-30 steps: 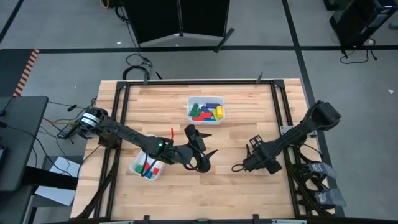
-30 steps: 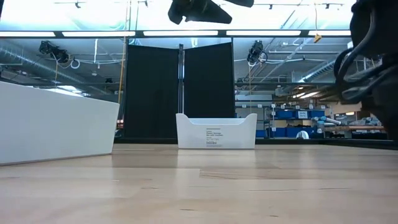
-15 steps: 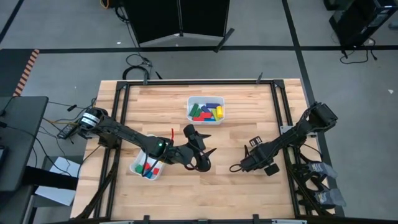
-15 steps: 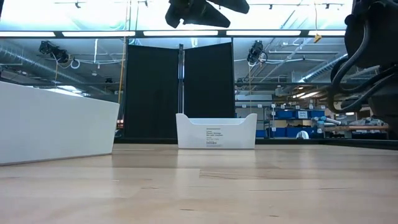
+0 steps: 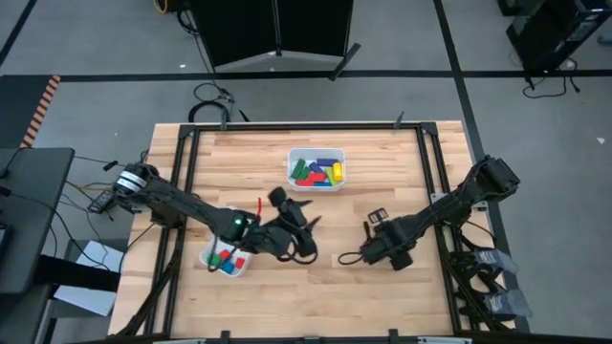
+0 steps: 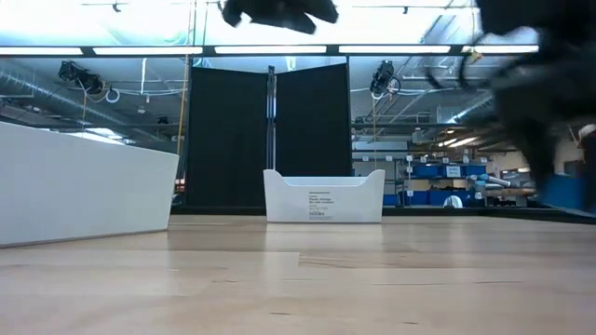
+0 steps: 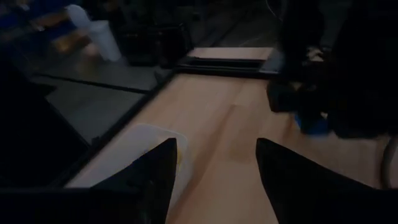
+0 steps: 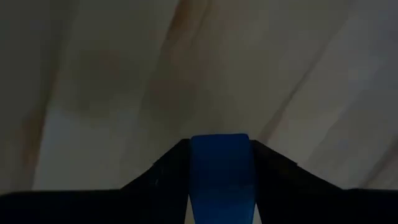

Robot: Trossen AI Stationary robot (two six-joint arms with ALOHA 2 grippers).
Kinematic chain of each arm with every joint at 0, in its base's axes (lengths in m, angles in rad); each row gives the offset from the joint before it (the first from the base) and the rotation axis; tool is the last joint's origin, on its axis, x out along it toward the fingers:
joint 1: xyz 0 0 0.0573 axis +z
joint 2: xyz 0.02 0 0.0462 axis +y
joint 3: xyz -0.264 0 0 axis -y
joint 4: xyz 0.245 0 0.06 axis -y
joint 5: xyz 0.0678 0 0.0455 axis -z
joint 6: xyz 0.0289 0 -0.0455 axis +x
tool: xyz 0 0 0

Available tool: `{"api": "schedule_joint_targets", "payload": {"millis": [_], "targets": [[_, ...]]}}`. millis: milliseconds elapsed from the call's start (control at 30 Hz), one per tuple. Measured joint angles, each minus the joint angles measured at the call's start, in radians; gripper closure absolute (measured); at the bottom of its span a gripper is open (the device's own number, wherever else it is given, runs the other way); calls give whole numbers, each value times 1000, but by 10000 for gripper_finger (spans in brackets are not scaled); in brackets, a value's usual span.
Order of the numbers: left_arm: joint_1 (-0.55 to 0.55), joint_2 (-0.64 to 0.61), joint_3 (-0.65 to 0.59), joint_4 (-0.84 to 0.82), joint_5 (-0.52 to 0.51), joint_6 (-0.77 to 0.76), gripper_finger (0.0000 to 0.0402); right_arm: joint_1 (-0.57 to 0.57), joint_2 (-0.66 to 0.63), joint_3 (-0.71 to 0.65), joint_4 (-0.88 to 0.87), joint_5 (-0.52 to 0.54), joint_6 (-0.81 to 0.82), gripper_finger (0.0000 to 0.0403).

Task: Sort blocks by size
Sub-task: Put the rectangular blue block into the top white bin, then return to Home Position

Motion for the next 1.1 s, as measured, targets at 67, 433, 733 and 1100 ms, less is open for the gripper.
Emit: {"api": "schedule_joint_targets", "payload": {"millis": [67,433,733,1100], "targets": [[-5,-39,0,-47,-19,-16,175,-28,-11,28,72,13,-39,261],[-108,-134,0,-85,-15,6,175,-363,-73,44,789,16,-381,261],[-266,-141,-1,-20,-146,35,175,-711,-57,45,1068,-195,-403,261],[-290,-141,-1,-26,-197,-6,175,-839,-36,44,1138,-363,-268,136]]}}
